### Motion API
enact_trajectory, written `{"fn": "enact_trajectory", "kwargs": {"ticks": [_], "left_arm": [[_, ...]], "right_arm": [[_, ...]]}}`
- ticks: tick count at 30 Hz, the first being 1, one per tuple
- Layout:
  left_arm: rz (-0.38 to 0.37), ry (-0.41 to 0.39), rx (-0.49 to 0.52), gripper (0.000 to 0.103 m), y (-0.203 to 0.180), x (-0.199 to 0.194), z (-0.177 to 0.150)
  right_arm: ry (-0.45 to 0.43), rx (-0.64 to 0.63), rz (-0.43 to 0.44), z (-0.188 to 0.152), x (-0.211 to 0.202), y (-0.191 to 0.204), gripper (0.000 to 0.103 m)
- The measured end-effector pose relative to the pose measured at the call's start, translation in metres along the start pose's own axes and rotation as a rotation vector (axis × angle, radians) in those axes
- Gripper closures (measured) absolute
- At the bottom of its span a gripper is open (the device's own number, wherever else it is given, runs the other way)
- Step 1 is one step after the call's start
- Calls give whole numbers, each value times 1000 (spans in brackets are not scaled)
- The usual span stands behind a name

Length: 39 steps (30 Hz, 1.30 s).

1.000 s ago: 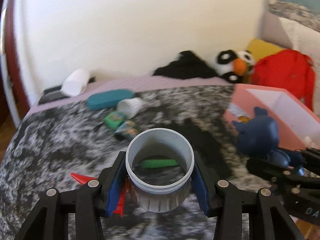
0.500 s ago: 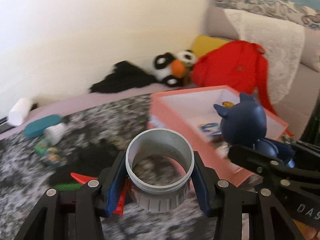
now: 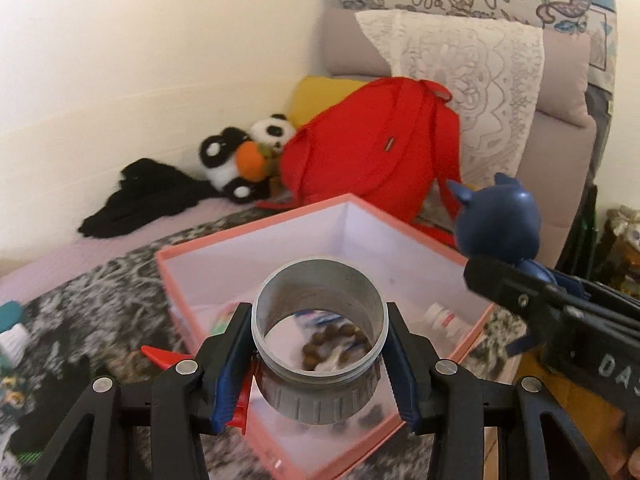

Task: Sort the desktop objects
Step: 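Carry the grey jar and blue figurine into the pink box and release both, then grasp the small blue-labelled bottle with left tool while right tool grasps the picture packet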

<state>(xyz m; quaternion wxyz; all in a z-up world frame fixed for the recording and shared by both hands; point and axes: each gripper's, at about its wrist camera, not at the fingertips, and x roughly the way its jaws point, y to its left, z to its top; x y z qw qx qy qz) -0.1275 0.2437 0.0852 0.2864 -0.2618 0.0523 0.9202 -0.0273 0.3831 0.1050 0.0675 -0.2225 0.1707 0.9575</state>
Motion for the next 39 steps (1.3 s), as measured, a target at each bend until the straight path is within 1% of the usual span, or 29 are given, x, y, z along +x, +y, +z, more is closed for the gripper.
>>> {"fn": "enact_trajectory", "kwargs": {"ticks": [5, 8, 11, 12, 13, 14, 15, 16, 17, 20, 22, 25, 29, 33, 35, 37, 39], "left_arm": [[-19, 16, -5, 50, 3, 36, 20], [-14, 30, -8, 50, 7, 60, 30], [-21, 89, -14, 48, 13, 86, 34], [-26, 119, -18, 36, 15, 94, 34], [-19, 132, -20, 19, 18, 99, 32], [-9, 139, -23, 14, 20, 102, 31], [11, 123, -25, 10, 23, 101, 31], [27, 110, -27, 10, 25, 100, 30], [31, 105, -33, 9, 29, 97, 31], [43, 91, -48, 9, 39, 88, 32], [54, 84, -57, 9, 46, 79, 32], [78, 68, -68, 9, 58, 64, 32], [134, 39, -80, 9, 83, 28, 24], [200, 32, -111, 9, 120, -12, 5], [249, 36, -113, 9, 141, -31, -10], [297, 41, -115, 8, 162, -50, -24], [344, 52, -125, 8, 186, -67, -41]], "right_arm": [[-40, 28, -77, 30, 22, -24, 57], [-31, 25, -116, 36, 42, -25, 57], [-9, 49, -116, 43, 66, -31, 57], [-4, 56, -119, 45, 75, -33, 57], [4, 52, -122, 48, 82, -33, 55], [19, 41, -129, 50, 90, -33, 49], [34, 29, -143, 51, 99, -32, 25], [32, 28, -149, 50, 101, -32, 12], [20, 34, -155, 50, 102, -32, 0], [-2, 26, -140, 51, 100, -29, 0], [-20, 23, -148, 52, 96, -27, 0], [-41, 38, -138, 53, 89, -20, 0], [-88, 33, -99, 53, 74, 2, 0], [-154, -18, -25, 48, 56, 49, 0], [-164, -64, 28, 43, 53, 77, 0], [-148, -127, 84, 33, 57, 111, 0], [-105, -168, 109, 16, 69, 138, 0]]}}
